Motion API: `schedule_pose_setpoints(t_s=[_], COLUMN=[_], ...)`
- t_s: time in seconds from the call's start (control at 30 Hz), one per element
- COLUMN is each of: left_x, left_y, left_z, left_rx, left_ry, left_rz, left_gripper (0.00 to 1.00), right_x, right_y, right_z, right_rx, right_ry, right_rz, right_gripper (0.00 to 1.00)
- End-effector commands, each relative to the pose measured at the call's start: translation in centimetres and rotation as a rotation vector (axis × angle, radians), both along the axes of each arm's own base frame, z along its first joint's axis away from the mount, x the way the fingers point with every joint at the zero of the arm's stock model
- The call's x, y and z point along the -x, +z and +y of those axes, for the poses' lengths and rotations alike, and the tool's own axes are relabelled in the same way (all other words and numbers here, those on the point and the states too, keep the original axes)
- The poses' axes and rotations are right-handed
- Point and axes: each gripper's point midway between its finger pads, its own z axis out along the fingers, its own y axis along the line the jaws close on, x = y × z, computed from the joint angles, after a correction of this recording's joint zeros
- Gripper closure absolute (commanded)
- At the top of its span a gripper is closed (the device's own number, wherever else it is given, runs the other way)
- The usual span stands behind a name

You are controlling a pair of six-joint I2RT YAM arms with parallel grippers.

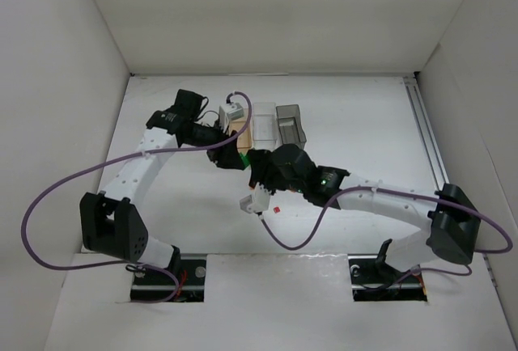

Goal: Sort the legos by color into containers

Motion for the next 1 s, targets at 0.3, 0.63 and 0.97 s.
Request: schedule_pose_setpoints(t_s=[0.3, 0.63, 0.97], left_x=[-0.7, -4.3, -9.5], left_y=[2.5, 6.9, 6.0], left_z=[-0.2, 2.5, 3.2], left_rx=[0.022, 0.128, 0.012], left_ry=[0.012, 0.225, 0.404], left_rz=[-0.102, -0.179, -0.217], left_gripper=[1.0, 1.0, 1.0], right_x=[0.5, 2.6, -2.0], right_y=[0.5, -5.3, -2.4], right_z=[0.2, -2.4, -4.0], right_rx=[0.005, 0.161, -0.006], right_ry=[0.036, 0.091, -0.188], right_rz=[-0.044, -0.004, 0.198], right_gripper=[1.0, 1.0, 1.0])
